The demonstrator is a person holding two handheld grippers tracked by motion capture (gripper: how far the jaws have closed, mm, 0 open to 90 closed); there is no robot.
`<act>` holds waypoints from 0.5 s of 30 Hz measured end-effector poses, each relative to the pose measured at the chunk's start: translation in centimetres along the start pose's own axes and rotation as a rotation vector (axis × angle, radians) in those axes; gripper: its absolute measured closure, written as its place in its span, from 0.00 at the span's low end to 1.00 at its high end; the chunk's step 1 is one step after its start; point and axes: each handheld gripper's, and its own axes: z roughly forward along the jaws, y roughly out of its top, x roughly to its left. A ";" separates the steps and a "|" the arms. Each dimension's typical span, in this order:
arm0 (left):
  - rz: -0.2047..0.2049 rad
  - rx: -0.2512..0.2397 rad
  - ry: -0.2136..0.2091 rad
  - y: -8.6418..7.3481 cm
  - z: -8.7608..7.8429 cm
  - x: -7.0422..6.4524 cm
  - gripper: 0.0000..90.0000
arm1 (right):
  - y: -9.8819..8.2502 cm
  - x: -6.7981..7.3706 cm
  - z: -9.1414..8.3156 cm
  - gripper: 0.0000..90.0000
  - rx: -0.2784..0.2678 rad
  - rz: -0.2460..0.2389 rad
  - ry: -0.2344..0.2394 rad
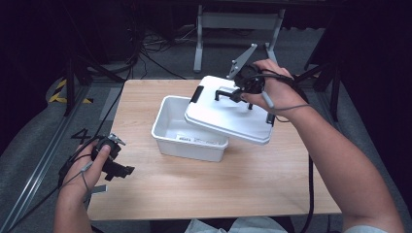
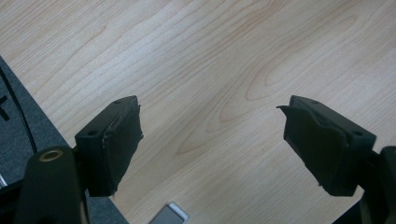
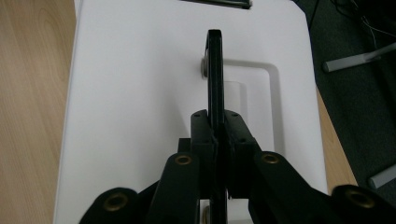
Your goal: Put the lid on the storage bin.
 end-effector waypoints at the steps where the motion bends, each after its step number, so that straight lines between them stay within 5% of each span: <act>1: 0.004 0.002 -0.002 0.0 0.0 0.0 0.22 | 0.3 0.1 0.2 0.94 0.001 -0.004 0.000; 15: 0.003 0.001 -0.008 0.0 0.0 0.0 0.21 | 4.1 1.1 3.4 0.94 -0.036 -0.070 0.042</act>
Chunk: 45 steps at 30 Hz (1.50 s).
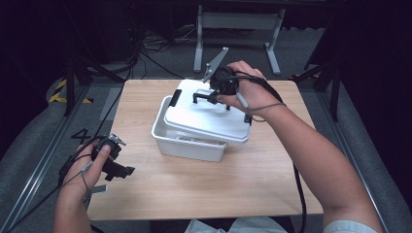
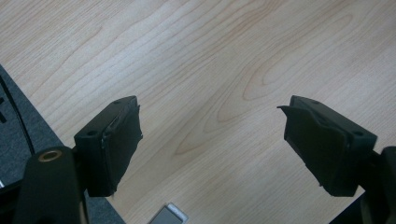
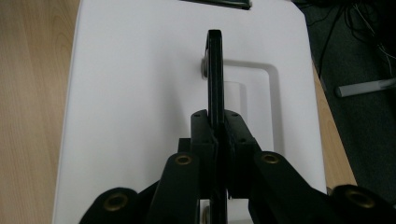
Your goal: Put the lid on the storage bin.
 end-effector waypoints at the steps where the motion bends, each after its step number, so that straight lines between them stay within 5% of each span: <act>1: -0.001 0.000 0.000 0.0 0.0 0.0 0.21 | 0.0 0.0 0.0 0.94 0.000 0.000 0.000; 24: -0.010 -0.004 -0.004 -0.4 -0.1 0.6 0.21 | 2.5 0.4 6.8 0.94 -0.005 -0.067 0.081; 45: -0.001 -0.002 -0.006 -0.3 -0.2 0.4 0.21 | 2.0 0.9 8.2 0.94 0.030 -0.072 0.070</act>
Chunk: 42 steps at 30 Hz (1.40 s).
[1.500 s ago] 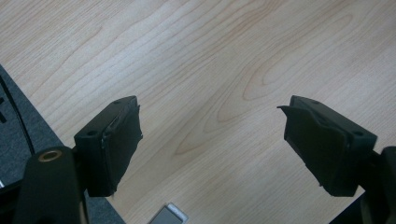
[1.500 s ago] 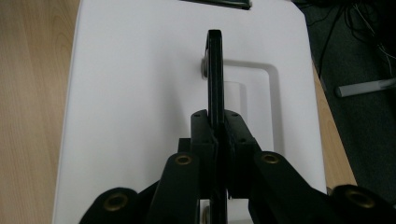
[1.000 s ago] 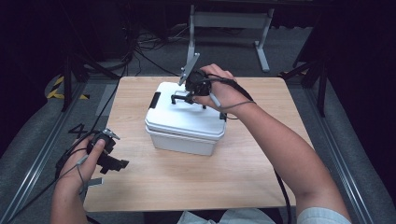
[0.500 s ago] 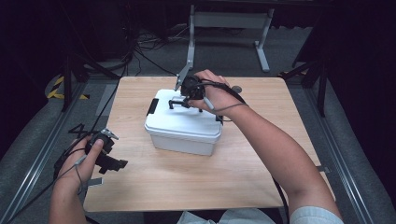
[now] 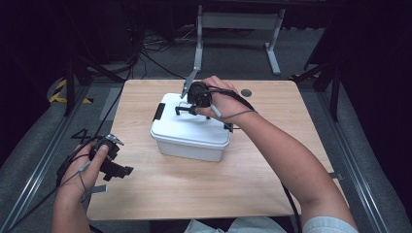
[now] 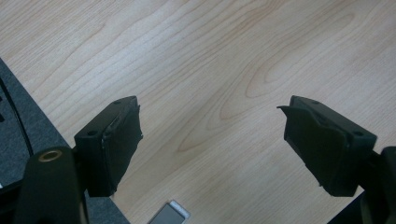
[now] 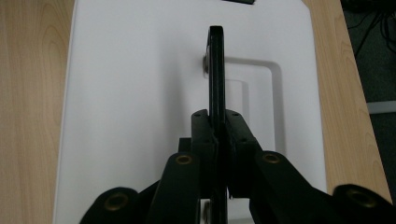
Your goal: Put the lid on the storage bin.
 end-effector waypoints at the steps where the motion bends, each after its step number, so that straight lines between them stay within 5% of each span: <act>1: 0.001 -0.001 0.001 0.0 0.0 0.0 0.21 | 0.0 0.0 0.0 0.92 0.002 0.005 0.003; 8: -0.010 0.001 0.003 -0.2 0.0 0.2 0.22 | -0.2 0.1 -1.0 0.63 -0.083 0.065 0.037; 27: -0.042 -0.002 0.014 -2.3 -0.9 -0.6 0.21 | -3.7 0.7 -7.3 0.50 -0.195 0.175 -0.029; 42: -0.049 0.008 0.016 -2.9 -1.0 -0.7 0.22 | -9.8 0.7 -10.7 0.44 -0.244 0.326 -0.043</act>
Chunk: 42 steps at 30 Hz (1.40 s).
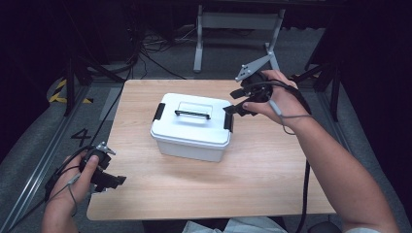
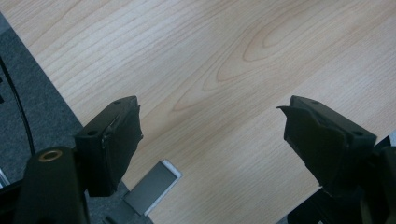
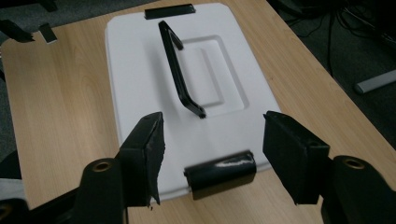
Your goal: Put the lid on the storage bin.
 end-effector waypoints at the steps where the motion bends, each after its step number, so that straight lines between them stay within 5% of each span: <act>1: 0.002 -0.002 0.002 0.1 0.0 0.0 0.22 | -0.5 -0.3 -0.3 0.44 0.001 0.007 -0.007; 15: 0.028 -0.001 -0.007 1.7 0.6 -0.1 0.22 | -6.0 -3.1 -3.9 0.39 -0.008 0.114 -0.085; 25: 0.010 -0.021 -0.023 2.0 0.6 0.0 0.22 | -9.9 -4.4 -5.3 0.38 0.013 0.213 -0.134; 36: 0.001 -0.024 -0.017 2.2 1.1 -0.1 0.22 | -14.8 -5.1 -3.3 0.39 -0.042 0.262 -0.155; 42: -0.011 -0.007 -0.007 2.5 1.9 -0.3 0.22 | -17.2 -4.9 -1.4 0.39 -0.006 0.266 -0.156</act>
